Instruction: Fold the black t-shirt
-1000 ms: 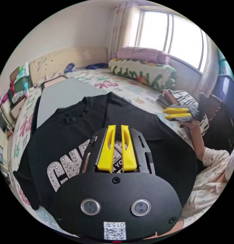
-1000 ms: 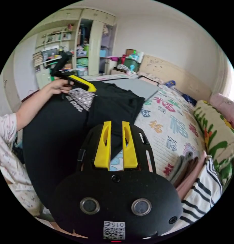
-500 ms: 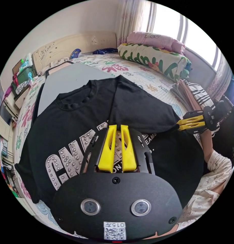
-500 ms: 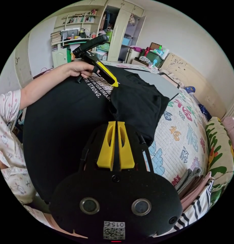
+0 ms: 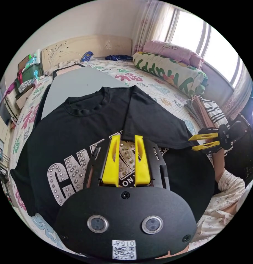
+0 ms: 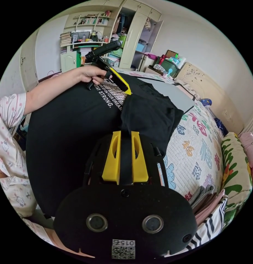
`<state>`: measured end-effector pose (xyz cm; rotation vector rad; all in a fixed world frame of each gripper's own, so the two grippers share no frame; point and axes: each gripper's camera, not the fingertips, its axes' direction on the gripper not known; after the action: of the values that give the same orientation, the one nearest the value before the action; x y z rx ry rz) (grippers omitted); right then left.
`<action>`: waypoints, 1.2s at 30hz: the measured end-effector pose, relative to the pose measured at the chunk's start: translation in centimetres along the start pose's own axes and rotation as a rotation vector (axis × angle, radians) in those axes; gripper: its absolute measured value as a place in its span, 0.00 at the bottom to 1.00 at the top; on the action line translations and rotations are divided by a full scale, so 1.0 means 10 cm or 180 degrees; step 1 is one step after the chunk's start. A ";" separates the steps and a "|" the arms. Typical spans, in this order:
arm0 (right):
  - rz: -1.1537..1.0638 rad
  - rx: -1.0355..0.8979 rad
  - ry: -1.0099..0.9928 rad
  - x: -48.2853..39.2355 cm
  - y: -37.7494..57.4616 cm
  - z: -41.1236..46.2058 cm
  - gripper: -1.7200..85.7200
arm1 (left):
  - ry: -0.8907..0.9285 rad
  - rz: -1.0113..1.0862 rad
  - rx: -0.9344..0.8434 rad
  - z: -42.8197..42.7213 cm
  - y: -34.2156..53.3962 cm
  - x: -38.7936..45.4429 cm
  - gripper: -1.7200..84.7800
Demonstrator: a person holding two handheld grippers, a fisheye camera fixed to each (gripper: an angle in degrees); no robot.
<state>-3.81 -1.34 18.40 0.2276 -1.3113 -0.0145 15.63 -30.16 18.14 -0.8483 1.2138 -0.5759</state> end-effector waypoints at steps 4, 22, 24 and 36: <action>-0.0120 -0.0008 -0.0001 -0.01 0.04 0.07 0.11 | 0.0016 0.0110 -0.0076 0.08 0.01 0.12 0.05; -0.0098 0.0065 0.0194 0.10 0.01 -0.03 0.05 | -0.0277 0.0034 0.0196 0.10 0.55 0.26 0.02; -0.0125 0.0023 0.0187 0.04 -0.06 0.00 0.05 | -0.0132 0.0049 0.0066 0.25 0.63 0.20 0.05; -0.0170 0.0030 0.0239 -0.34 -0.60 -0.16 0.05 | -0.0327 0.0242 -0.0005 0.36 1.25 0.33 0.01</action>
<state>-2.44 -6.51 13.74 0.2689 -1.2305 -0.0447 19.34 -24.65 6.46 -0.8199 1.1481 -0.4645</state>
